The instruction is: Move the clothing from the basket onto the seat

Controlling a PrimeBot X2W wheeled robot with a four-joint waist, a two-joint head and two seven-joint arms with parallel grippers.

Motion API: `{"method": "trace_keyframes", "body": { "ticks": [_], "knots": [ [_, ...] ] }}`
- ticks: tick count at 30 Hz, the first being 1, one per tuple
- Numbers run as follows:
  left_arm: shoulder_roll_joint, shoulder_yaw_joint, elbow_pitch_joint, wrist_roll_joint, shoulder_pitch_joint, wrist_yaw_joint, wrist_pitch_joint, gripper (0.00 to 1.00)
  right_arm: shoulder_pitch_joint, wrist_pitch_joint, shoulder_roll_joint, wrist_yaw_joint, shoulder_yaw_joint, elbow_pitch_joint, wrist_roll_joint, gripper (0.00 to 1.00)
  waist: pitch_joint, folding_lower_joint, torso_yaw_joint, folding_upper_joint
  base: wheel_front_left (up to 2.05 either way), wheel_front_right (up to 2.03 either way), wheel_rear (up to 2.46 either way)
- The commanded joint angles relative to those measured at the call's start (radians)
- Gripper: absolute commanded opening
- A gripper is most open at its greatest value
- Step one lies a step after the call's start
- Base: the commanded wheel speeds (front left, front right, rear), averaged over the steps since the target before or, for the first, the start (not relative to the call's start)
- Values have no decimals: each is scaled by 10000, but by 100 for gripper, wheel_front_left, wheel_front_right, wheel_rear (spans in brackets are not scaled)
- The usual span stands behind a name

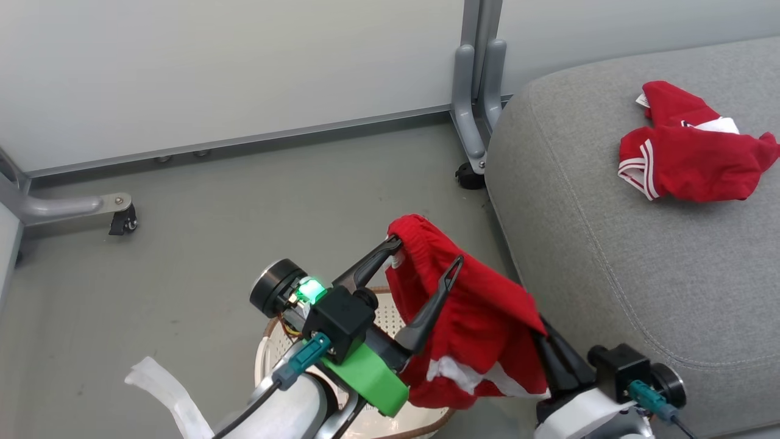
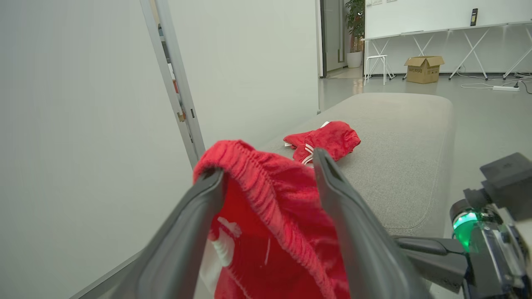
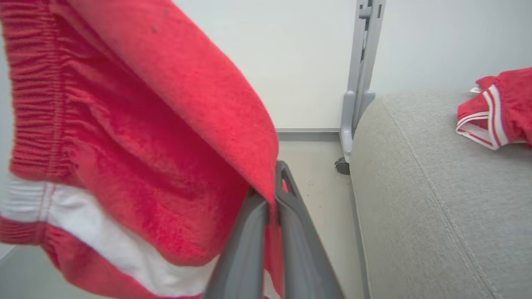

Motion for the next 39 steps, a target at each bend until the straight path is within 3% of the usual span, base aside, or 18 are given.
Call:
{"method": "trace_keyframes", "body": {
  "ticks": [1, 10, 20, 31, 39],
  "knots": [
    [101, 27, 7, -28, 21, 50, -10, 100, 118, -34, 53, -14, -360, -16, -109, 0, 47, 0, -63, 0, 0, 0, 0],
    [293, 92, -85, -35, -60, 131, 63, 100, 52, -34, 165, -14, -1907, -331, -506, 0, 329, 0, -480, 0, 0, 0, 0],
    [680, 197, -260, 121, -296, 197, 152, 100, -241, -34, 176, -12, -1896, -1152, -171, 0, 1192, 0, -1880, 0, 0, 0, 0],
    [1186, 66, -325, 267, -704, -89, 534, 100, -423, -34, 181, -14, -1638, -2200, 471, 0, 2522, 0, -3918, 0, 0, 0, 0],
    [1344, -31, -402, 246, -932, -261, 850, 100, -653, -34, 185, -14, -1850, -2834, 725, 0, 3394, 0, -4422, 0, 0, 0, 0]
  ]
}}
